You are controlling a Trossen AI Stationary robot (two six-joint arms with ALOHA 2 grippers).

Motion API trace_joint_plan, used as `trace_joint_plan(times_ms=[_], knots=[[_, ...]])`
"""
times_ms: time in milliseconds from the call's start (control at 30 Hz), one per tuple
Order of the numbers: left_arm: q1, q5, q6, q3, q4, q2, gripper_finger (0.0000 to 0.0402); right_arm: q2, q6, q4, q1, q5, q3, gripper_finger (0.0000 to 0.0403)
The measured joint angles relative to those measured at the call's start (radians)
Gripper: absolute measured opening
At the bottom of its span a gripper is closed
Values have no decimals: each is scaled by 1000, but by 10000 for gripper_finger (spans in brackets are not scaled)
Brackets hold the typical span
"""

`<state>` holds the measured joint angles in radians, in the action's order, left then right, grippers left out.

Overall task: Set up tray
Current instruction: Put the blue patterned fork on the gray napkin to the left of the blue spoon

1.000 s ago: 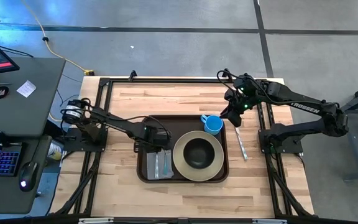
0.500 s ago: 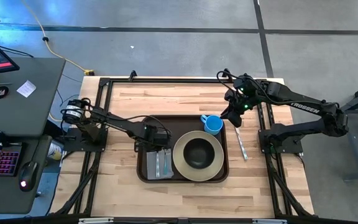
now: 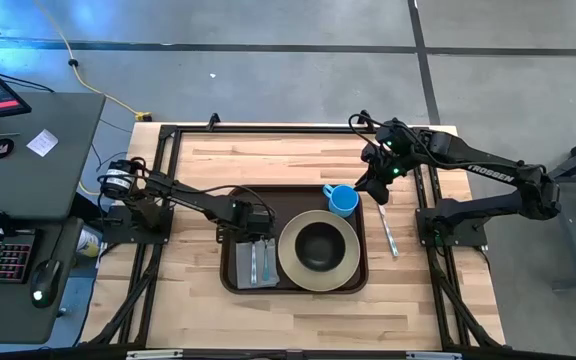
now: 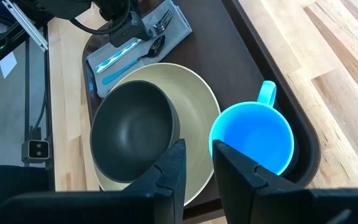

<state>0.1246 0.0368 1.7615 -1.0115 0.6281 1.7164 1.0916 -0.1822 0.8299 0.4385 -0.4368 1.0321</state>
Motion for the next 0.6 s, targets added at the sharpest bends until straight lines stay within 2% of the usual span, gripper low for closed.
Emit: trace_joint_plan(times_ms=[133,400,600], knots=[[0,0,-1,0,0,0,67,0,0,0,0,0,0,71],[0,-22,-3,0,0,0,146,0,0,0,0,0,0,71],[0,-58,-5,0,-1,0,181,0,0,-1,0,0,0,71]])
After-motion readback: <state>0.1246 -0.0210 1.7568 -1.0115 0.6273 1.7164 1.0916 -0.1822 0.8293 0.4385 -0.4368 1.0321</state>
